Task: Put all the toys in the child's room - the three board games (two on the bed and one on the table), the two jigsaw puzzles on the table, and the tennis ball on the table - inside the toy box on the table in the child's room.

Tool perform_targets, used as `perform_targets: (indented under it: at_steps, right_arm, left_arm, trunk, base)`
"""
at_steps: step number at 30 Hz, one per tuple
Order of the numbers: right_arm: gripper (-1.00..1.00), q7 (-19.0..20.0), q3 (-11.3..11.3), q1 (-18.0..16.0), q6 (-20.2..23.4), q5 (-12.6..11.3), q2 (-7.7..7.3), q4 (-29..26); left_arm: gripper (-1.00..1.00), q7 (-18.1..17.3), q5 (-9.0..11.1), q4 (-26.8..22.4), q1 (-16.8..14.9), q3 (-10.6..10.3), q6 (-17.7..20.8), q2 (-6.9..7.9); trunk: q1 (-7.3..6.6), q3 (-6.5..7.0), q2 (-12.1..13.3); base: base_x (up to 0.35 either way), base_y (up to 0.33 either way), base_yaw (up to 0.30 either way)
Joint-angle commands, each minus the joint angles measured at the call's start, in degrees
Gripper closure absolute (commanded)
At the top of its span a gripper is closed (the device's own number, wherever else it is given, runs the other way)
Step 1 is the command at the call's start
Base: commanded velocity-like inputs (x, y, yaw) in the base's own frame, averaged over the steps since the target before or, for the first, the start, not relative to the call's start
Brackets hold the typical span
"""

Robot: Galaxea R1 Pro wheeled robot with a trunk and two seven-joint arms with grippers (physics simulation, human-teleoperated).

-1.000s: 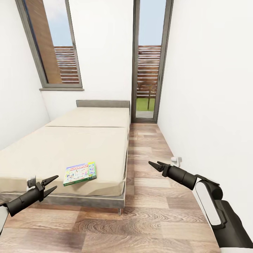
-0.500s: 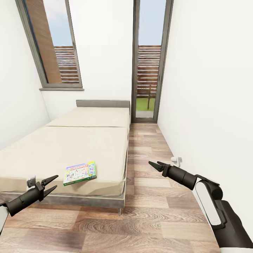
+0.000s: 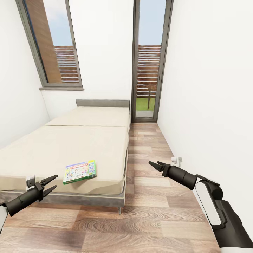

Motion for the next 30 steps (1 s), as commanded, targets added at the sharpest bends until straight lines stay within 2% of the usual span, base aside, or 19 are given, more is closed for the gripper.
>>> perform_targets:
  at_steps: [1, 6, 27, 30]
  right_arm:
    - [-1.00, 0.06, -0.07, -0.04, 0.40, -0.27, 0.00, -0.01]
    - [-1.00, 0.06, -0.07, -0.04, 0.40, -0.28, -0.01, -0.01]
    - [-1.00, 0.06, -0.07, -0.04, 0.40, -0.28, -0.02, -0.02]
    - [-1.00, 0.06, -0.07, -0.04, 0.40, -0.31, -0.02, -0.02]
  left_arm:
    - [-1.00, -0.13, 0.07, 0.02, -0.04, 0.07, 0.31, 0.01]
    - [-1.00, -0.14, 0.07, 0.02, -0.04, 0.07, 0.32, 0.06]
    - [-1.00, -0.17, 0.16, 0.02, -0.04, 0.07, 0.20, 0.08]
    - [-1.00, -0.16, 0.16, 0.02, -0.02, 0.07, 0.19, 0.08]
  trunk:
    - [0.21, -0.24, -0.44]
    - [1.31, -1.14, -2.44]
    - [1.85, -5.79, -2.72]
    - [1.85, -5.79, -2.72]
  base:
    - [0.000, 0.000, 0.000]
    - [0.000, 0.000, 0.000]
    - [0.000, 0.000, 0.000]
    - [0.000, 0.000, 0.000]
